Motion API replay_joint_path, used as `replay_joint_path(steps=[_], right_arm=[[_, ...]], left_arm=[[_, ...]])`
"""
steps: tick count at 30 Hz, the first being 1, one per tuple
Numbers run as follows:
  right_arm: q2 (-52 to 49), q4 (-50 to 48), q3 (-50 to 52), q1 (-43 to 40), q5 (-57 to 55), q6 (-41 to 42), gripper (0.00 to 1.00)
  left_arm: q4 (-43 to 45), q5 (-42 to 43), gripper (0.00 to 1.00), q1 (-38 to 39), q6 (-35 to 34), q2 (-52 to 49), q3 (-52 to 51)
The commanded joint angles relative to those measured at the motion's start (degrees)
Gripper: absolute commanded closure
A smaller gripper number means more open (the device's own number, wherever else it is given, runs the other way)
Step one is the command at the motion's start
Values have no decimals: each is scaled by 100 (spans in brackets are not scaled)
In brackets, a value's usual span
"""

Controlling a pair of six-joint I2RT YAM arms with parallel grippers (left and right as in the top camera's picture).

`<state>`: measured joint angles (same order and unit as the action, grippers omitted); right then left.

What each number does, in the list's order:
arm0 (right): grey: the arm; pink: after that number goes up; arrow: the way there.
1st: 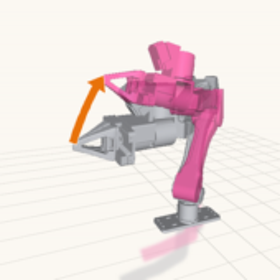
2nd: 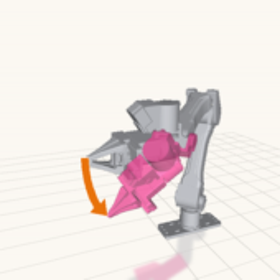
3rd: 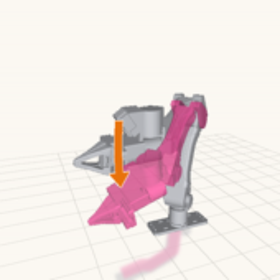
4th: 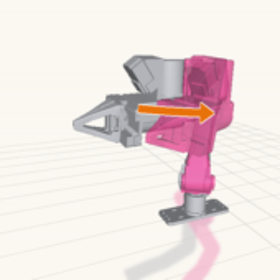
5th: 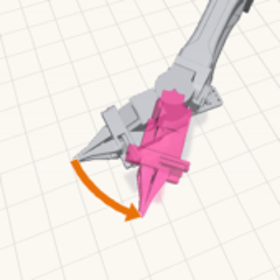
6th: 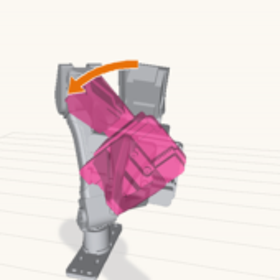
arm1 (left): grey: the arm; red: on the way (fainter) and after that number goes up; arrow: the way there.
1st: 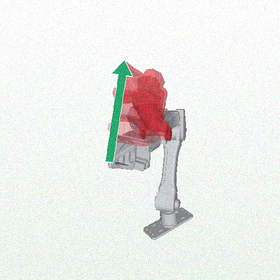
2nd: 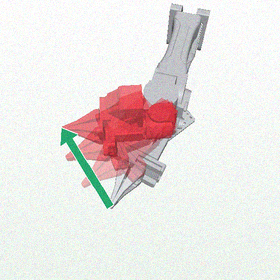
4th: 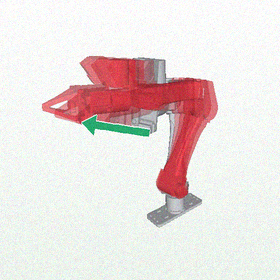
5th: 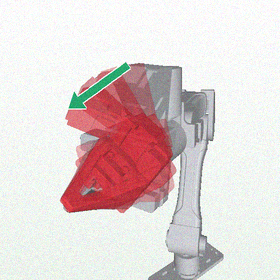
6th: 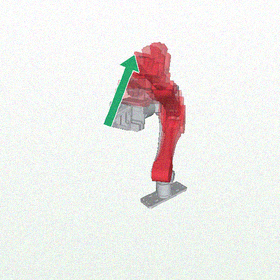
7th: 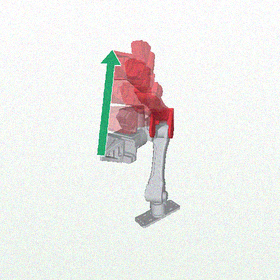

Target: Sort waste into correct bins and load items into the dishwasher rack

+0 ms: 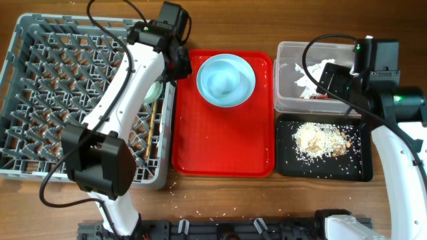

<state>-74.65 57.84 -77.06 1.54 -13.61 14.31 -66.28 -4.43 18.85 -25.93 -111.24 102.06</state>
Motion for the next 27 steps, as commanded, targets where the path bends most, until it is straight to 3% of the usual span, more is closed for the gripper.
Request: replay_joint_path(steps=[1, 7, 11, 14, 15, 20, 27], right_arm=[[61, -13, -9, -24, -101, 74, 0], [61, -13, -9, -24, -101, 74, 0], [61, -13, -9, -24, -101, 74, 0], [61, -15, -9, -24, -101, 74, 0], [61, -15, -9, -24, -101, 74, 0], [61, -15, -9, -24, -101, 74, 0], [61, -13, -9, -24, -101, 72, 0]], left_arm=[[-11, -256, 68, -4, -192, -278, -35], [94, -592, 69, -151, -155, -474, -361], [81, -778, 76, -190, -155, -627, -361], [114, -1126, 91, -212, -153, -627, -361], [116, -1272, 92, -214, -153, -627, -361], [118, -1429, 88, -291, -127, -627, -361], [208, -1425, 85, -284, 927, -627, -361]])
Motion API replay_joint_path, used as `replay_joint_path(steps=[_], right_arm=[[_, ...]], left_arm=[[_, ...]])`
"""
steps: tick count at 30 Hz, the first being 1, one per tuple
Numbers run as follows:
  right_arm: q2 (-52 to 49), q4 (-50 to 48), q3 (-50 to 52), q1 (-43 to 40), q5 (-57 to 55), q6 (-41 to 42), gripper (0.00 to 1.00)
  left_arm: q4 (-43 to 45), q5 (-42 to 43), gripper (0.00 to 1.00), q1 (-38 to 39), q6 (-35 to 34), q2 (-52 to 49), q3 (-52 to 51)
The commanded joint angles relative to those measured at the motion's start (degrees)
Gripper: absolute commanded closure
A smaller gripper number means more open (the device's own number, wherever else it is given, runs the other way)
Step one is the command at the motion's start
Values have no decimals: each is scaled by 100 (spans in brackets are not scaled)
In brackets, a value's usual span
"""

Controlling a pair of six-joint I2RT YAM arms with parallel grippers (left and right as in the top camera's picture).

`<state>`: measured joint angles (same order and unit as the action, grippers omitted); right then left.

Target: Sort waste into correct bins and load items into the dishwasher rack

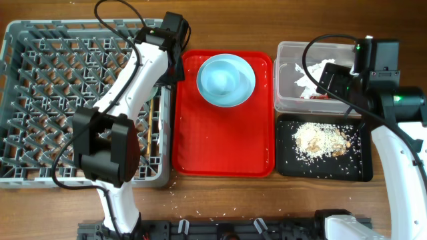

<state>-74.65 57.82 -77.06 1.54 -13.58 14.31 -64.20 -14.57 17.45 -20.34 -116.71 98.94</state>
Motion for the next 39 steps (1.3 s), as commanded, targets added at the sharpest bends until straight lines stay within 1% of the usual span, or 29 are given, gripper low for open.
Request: replay_joint_path(steps=[1, 3, 7, 8, 9, 16, 20, 39], right_arm=[[61, -13, -9, -24, -103, 76, 0], [61, -11, -9, -24, -103, 72, 0], [61, -13, -9, -24, -103, 74, 0], [61, -13, -9, -24, -103, 74, 0], [61, -13, -9, -24, -103, 74, 0], [61, -11, -9, -24, -103, 74, 0], [61, -13, -9, -24, -103, 74, 0], [61, -13, -9, -24, -103, 74, 0]], left_arm=[[48, -393, 85, -144, 369, -81, -48], [166, -393, 86, -144, 369, -81, -48], [221, -387, 93, -72, 376, -81, -48], [212, -278, 94, -13, 531, -81, -48], [210, -205, 94, 52, 651, -81, -48], [70, -197, 92, 199, 669, -81, -48], [50, -133, 94, 323, 780, -81, -48], [107, -111, 91, 531, 643, -81, -48]])
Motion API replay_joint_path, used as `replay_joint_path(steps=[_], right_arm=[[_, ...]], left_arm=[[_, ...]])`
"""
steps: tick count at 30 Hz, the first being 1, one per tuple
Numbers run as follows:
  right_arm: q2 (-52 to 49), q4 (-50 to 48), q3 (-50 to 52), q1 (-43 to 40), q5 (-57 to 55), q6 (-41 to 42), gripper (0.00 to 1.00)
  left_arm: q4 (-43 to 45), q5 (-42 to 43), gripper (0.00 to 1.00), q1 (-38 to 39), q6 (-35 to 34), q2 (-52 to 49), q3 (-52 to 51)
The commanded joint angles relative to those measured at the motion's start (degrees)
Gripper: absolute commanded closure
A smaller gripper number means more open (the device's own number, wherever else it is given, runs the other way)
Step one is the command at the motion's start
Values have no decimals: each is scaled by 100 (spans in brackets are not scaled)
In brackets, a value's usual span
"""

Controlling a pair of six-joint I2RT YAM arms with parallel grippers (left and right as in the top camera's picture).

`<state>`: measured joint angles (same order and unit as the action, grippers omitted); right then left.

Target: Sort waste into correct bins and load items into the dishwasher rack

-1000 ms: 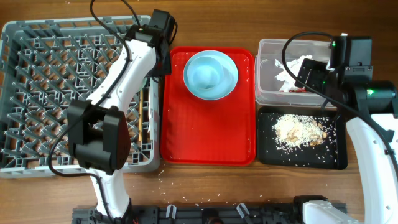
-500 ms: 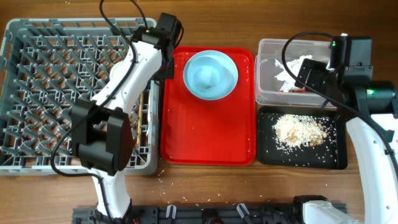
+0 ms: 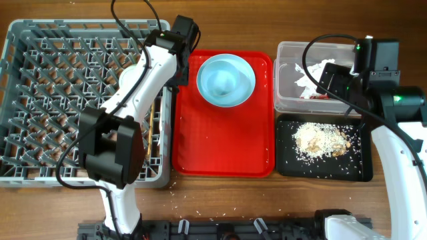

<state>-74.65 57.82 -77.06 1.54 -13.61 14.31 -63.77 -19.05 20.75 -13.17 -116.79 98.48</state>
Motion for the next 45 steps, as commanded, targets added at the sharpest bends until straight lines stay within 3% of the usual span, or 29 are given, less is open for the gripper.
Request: replay_joint_path(steps=[1, 9, 10, 11, 15, 18, 20, 22, 24, 29, 33, 39, 41, 45], right_arm=[[61, -11, -9, -24, -101, 74, 0], [61, -13, -9, -24, -101, 74, 0], [61, -11, -9, -24, -101, 74, 0], [61, -11, -9, -24, -101, 72, 0], [61, -11, -9, -24, -101, 74, 0], [61, -13, -9, -24, -101, 74, 0], [61, -11, -9, -24, -101, 74, 0], [61, -11, -9, -24, -101, 74, 0], [61, -11, -9, -24, -101, 76, 0], [61, -11, -9, -24, -101, 74, 0], [61, -11, -9, -24, -101, 72, 0], [61, -11, -9, -22, -101, 74, 0], [61, -13, -9, -24, -101, 74, 0], [61, -11, -9, -24, -101, 76, 0]], left_arm=[[0, 337, 91, 203, -74, -72, -2], [-125, 337, 89, 201, -227, -72, -2], [-129, 334, 86, 201, -225, -72, -2], [-153, 328, 75, 195, -223, -72, -2], [-337, -590, 65, 186, -229, 87, 142], [-348, -608, 58, 192, -479, 527, 468], [-254, -26, 58, 199, -942, 839, 516], [107, 1808, 61, 269, -999, 984, 516], [577, 2269, 63, 448, -977, 852, 503], [1803, 2262, 61, 1161, -979, 55, 485], [2083, 1928, 60, 1460, -979, -511, 485], [2068, 1834, 73, 1519, -977, -979, 481], [2046, 1836, 85, 1521, -979, -979, 481], [1958, 1832, 84, 1541, -977, -992, 431]])
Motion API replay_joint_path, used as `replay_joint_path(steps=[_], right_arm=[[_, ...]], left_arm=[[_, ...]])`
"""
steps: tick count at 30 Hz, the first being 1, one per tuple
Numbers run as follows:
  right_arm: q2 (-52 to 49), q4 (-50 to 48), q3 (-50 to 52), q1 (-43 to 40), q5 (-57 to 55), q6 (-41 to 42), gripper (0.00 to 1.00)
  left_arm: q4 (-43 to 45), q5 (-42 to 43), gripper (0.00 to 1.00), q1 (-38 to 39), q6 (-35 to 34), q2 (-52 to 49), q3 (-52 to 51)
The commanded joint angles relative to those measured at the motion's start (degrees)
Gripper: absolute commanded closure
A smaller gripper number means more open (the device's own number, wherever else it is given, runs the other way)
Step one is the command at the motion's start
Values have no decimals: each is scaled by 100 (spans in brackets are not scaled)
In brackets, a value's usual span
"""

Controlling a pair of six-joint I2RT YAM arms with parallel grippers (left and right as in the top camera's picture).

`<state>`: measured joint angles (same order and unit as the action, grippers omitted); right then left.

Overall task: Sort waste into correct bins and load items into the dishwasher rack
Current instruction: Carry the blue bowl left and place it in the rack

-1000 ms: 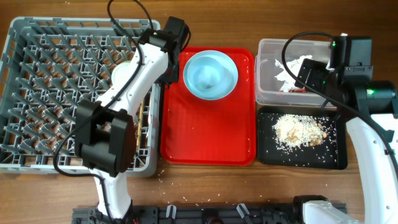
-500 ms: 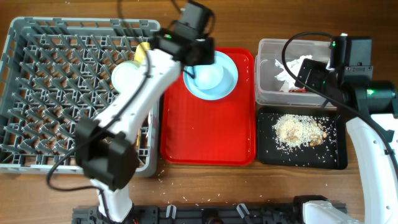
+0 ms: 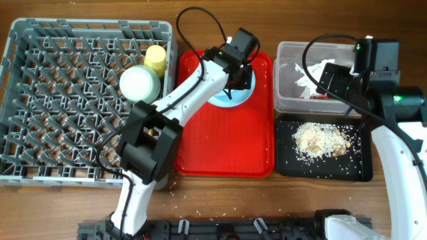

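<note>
A light blue bowl (image 3: 215, 101) sits at the far end of the red tray (image 3: 223, 143), mostly covered by my left gripper (image 3: 235, 81). That gripper hangs right over the bowl, and the overhead view does not show how its jaws stand. In the grey dishwasher rack (image 3: 80, 100) a pale green cup (image 3: 140, 83) and a yellow cup (image 3: 155, 59) stand near the far right corner. My right gripper (image 3: 331, 79) hovers over the clear bin (image 3: 293, 73) of crumpled white tissue, its jaw state unreadable.
A black tray (image 3: 323, 150) holding food scraps and rice lies in front of the clear bin. A few rice grains are scattered on the wooden table near the front edge. The left arm's elbow spans the rack's right edge and the tray.
My left gripper has moved right, from the gap between the rack's far right corner and the tray to directly above the blue bowl. The two cups in the rack now show. The right arm is unchanged.
My left gripper was first at the rack's far right area, over the pale green cup. Then it stood at the rack's right edge, then by the tray's far left corner. Now it is over the blue bowl. The right arm stayed over the clear bin throughout.
</note>
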<state>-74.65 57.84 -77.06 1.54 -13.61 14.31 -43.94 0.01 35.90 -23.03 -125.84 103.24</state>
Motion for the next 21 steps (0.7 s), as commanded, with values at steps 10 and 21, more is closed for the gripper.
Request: replay_joint_path(steps=[10, 21], right_arm=[[61, -15, -9, -24, -101, 74, 0], [61, -13, -9, -24, -101, 74, 0]], left_arm=[[-131, -267, 86, 76, 28, -94, -313], [-153, -721, 96, 72, 26, -39, -256]])
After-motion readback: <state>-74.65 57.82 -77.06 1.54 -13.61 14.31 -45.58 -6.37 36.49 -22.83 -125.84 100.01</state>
